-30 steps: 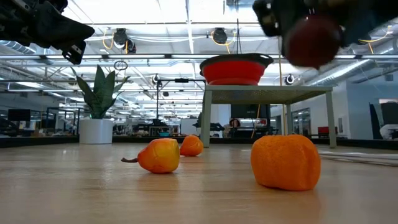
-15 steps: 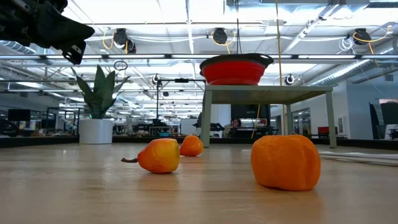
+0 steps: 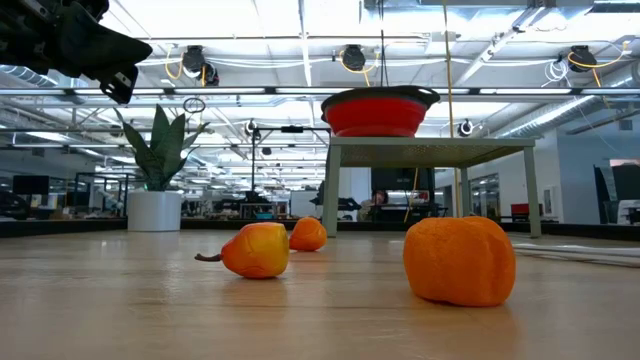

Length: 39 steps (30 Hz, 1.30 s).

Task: Pick & Place Fruit
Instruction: Put the red pomegranate into the red basket on the shelf

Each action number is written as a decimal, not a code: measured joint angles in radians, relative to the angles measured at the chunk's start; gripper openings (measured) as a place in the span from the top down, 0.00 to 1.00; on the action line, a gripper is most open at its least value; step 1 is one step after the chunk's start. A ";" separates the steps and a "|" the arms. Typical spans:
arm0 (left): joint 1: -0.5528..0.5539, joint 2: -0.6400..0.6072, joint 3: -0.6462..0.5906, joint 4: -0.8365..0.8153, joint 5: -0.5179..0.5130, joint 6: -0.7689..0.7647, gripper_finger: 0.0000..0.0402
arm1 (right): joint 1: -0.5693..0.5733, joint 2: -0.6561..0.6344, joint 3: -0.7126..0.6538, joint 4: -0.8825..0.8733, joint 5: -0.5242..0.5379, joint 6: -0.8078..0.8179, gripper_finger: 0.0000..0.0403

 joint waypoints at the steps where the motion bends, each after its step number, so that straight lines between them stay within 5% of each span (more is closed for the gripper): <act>1: 0.000 0.000 0.000 0.000 0.000 0.000 0.98 | 0.000 0.000 0.000 0.032 -0.018 0.004 0.46; 11: 0.000 0.002 0.000 0.000 0.000 0.000 0.98 | -0.001 0.000 0.000 0.306 -0.178 0.028 0.46; 21: 0.000 0.002 0.000 0.000 0.000 0.004 0.98 | 0.000 0.000 0.000 0.329 -0.196 0.028 0.46; 26: 0.000 0.002 0.000 0.000 0.000 0.005 0.98 | 0.000 0.000 0.000 0.229 -0.184 -0.005 0.46; 39: 0.000 0.002 0.000 0.000 0.000 0.008 0.98 | 0.000 0.001 0.000 -0.222 0.042 -0.295 0.46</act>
